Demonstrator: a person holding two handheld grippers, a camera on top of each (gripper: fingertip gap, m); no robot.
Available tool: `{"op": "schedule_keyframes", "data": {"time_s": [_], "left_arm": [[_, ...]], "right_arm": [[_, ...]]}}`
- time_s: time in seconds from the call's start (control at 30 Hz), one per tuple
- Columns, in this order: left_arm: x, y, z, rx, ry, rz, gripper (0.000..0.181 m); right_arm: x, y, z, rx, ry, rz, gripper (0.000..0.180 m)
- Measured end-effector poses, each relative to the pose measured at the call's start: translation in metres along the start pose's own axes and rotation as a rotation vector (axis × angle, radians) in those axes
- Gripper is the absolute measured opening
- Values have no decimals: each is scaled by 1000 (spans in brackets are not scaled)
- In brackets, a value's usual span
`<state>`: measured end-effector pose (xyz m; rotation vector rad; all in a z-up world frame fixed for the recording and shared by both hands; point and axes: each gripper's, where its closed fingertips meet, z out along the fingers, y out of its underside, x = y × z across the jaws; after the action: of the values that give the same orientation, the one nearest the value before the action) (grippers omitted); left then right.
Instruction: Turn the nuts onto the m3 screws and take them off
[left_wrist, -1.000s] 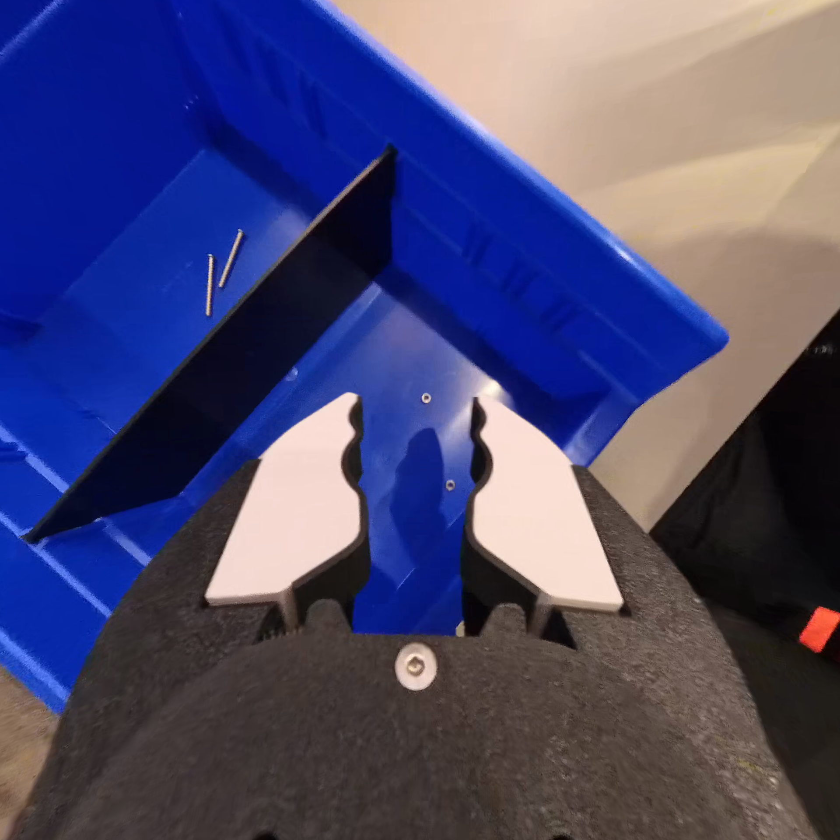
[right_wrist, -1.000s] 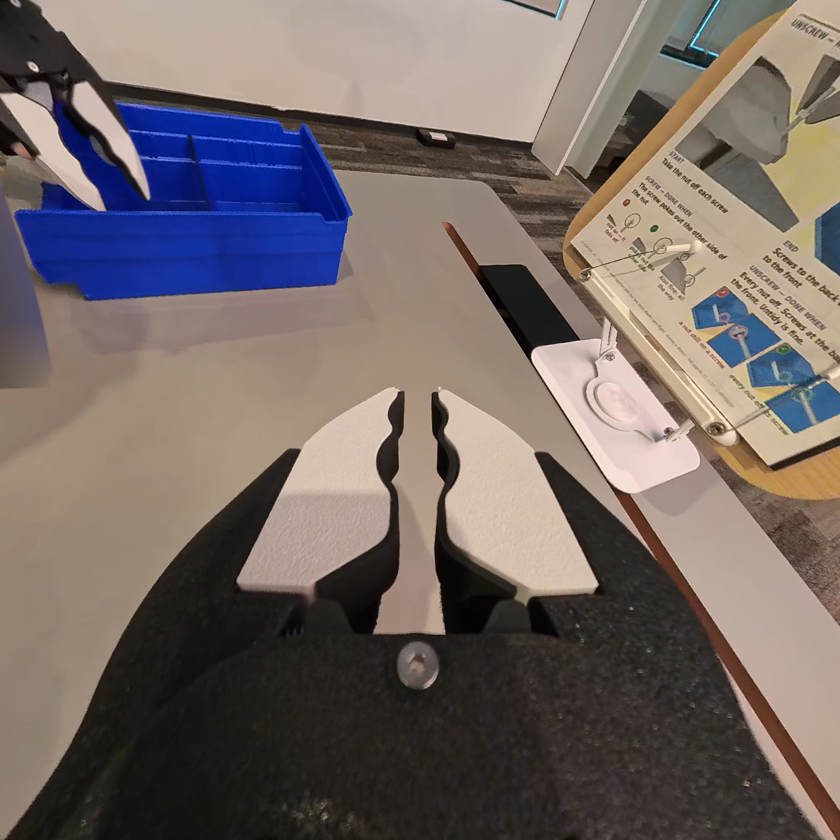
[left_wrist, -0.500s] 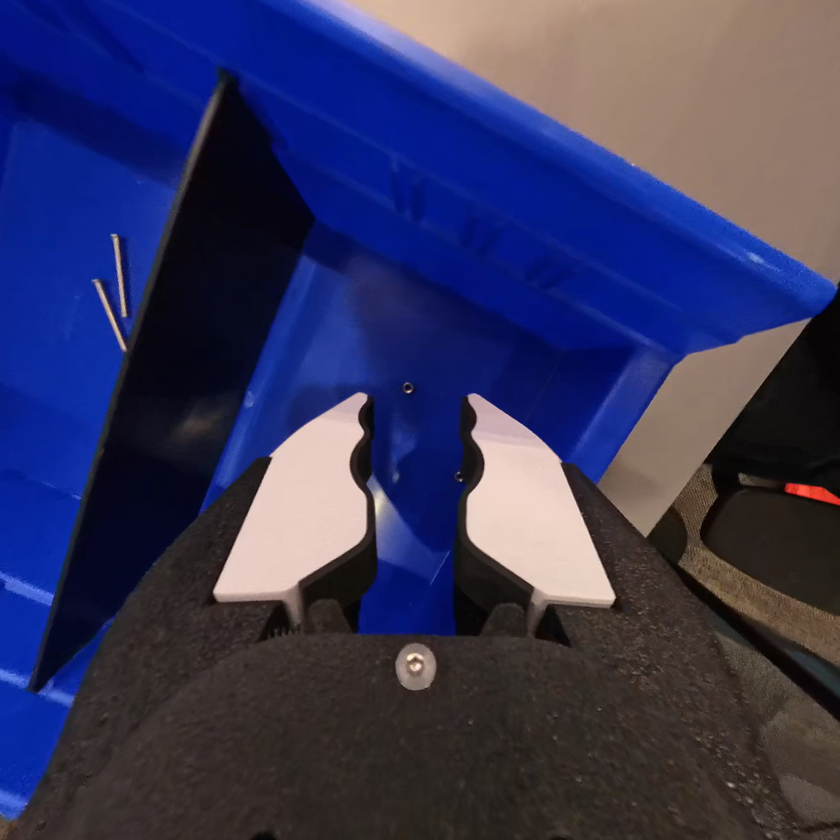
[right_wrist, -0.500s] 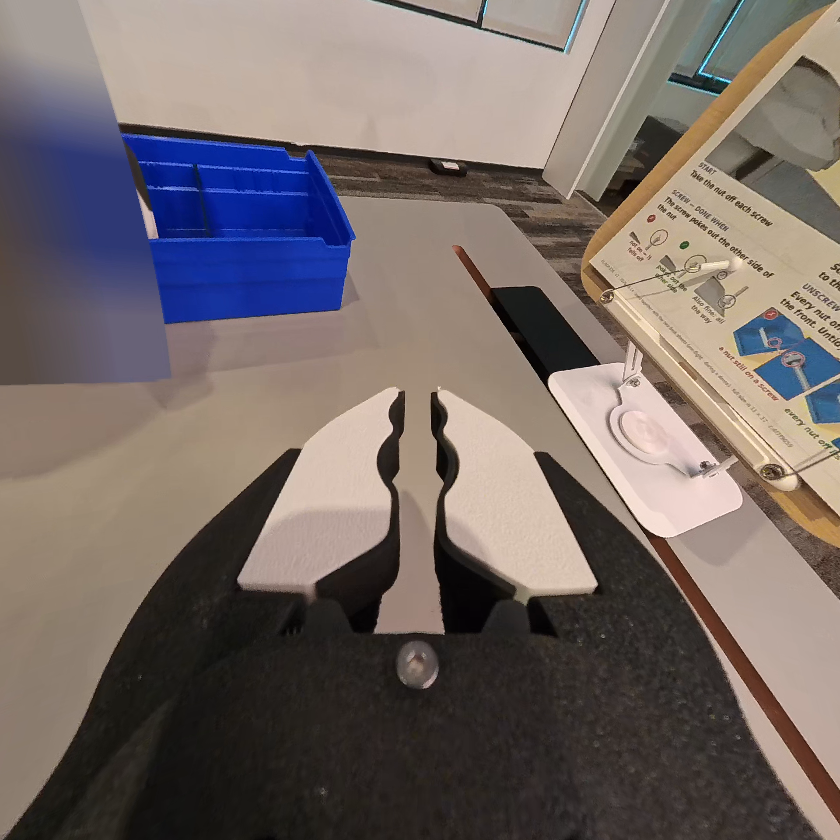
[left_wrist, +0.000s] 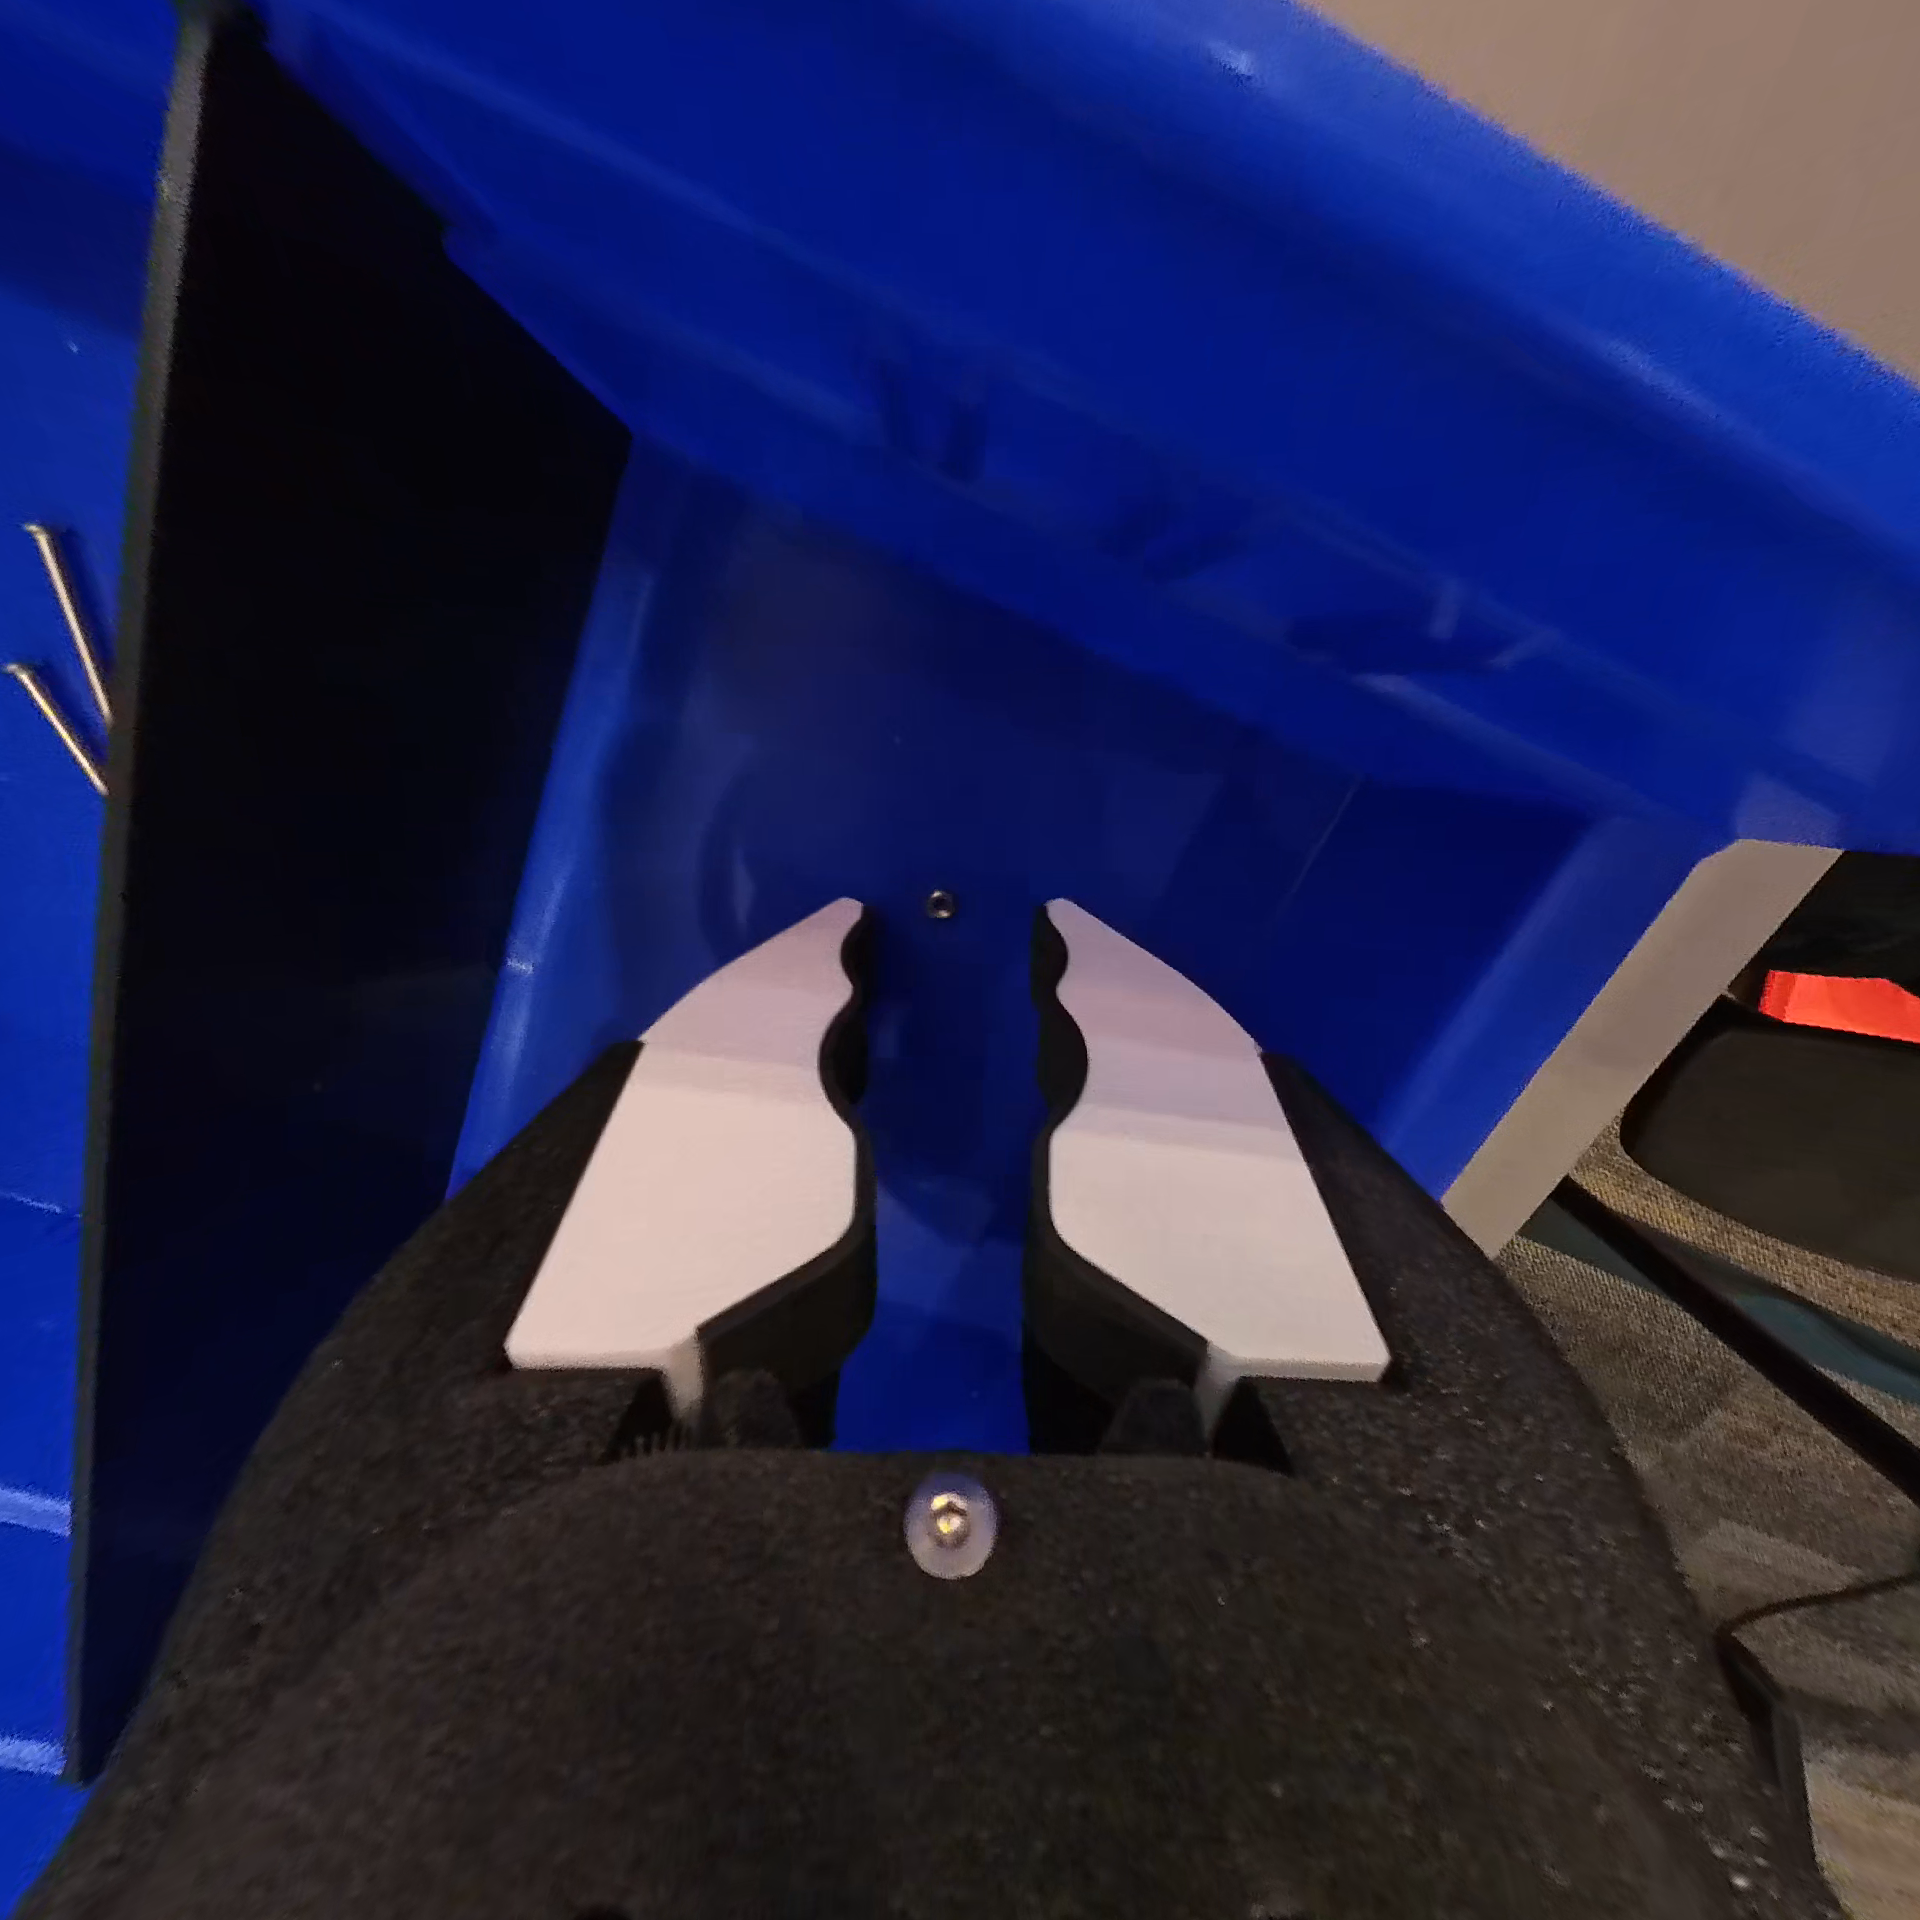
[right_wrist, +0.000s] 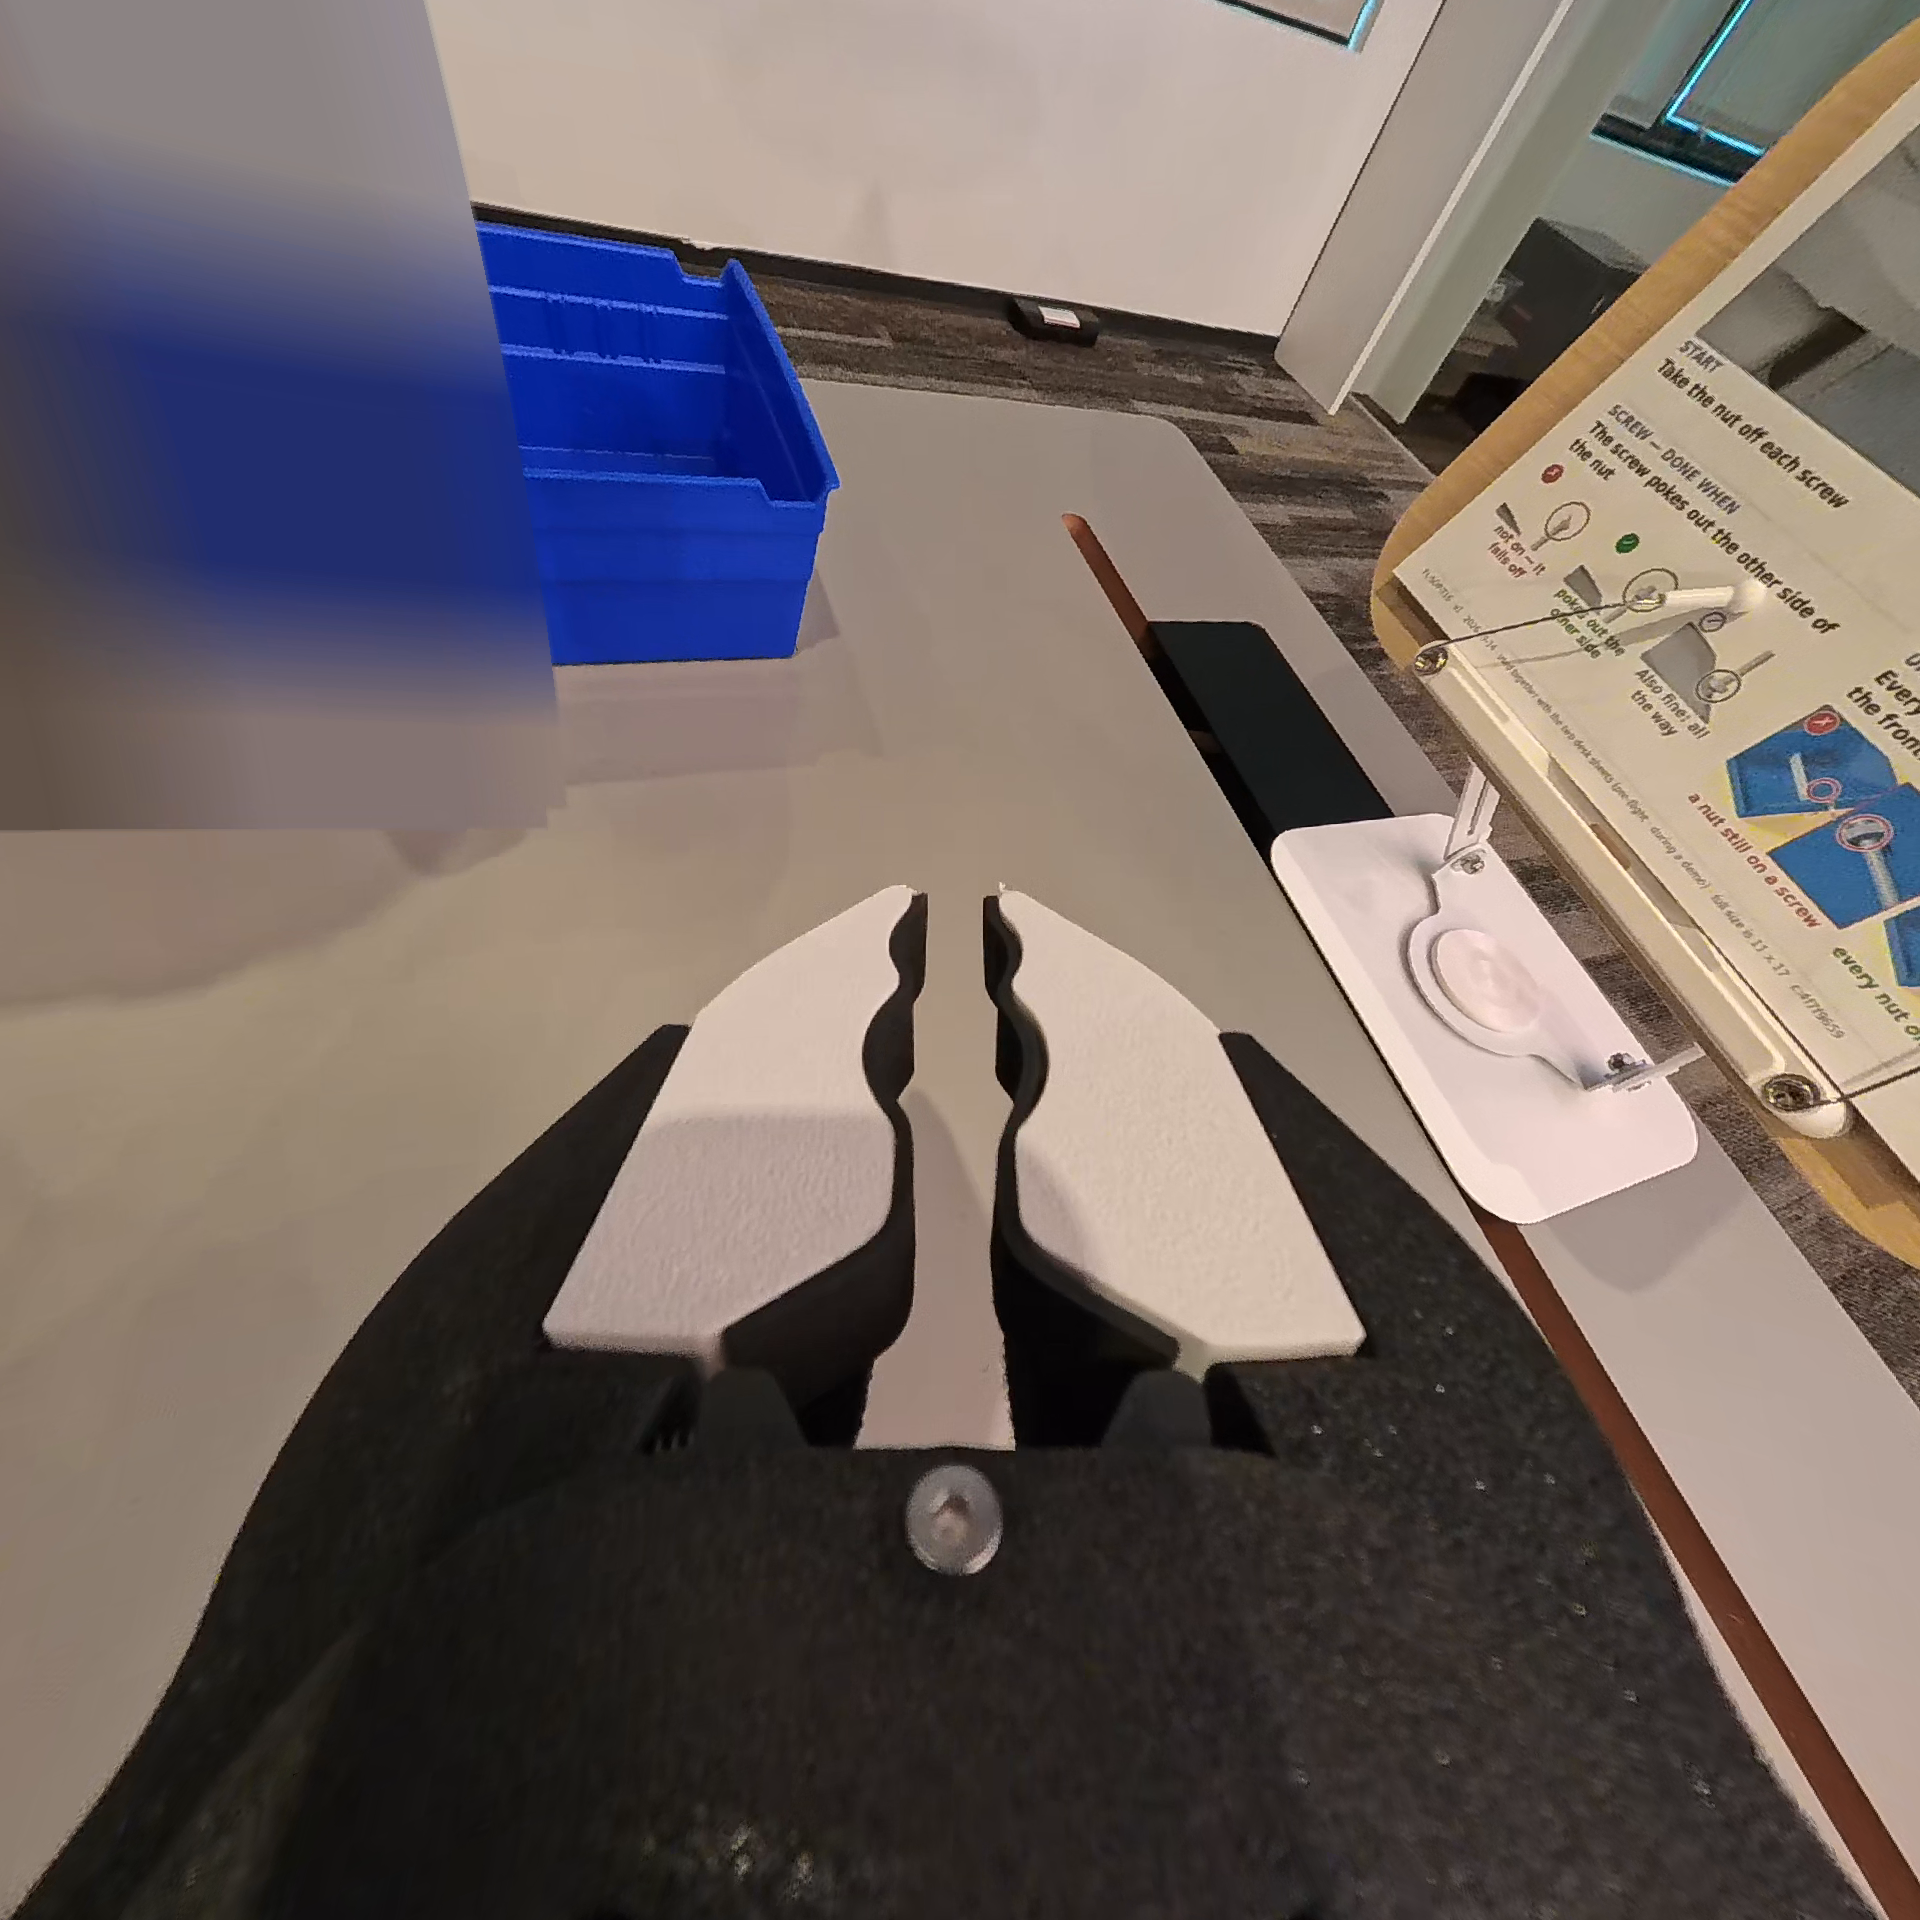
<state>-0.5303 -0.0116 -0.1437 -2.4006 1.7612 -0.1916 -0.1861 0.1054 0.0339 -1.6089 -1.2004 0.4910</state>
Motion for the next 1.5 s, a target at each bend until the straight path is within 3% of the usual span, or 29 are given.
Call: {"op": "schedule_keyframes", "data": {"time_s": [0.9, 1.5], "left_arm": [[-4, -2, 2, 23, -25, -7, 8], [-4, -1, 2, 17, -31, -28, 5]], "right_arm": [[-4, 1, 3, -22, -13, -34, 10], [-3, 0, 0, -22, -6, -43, 10]]}}
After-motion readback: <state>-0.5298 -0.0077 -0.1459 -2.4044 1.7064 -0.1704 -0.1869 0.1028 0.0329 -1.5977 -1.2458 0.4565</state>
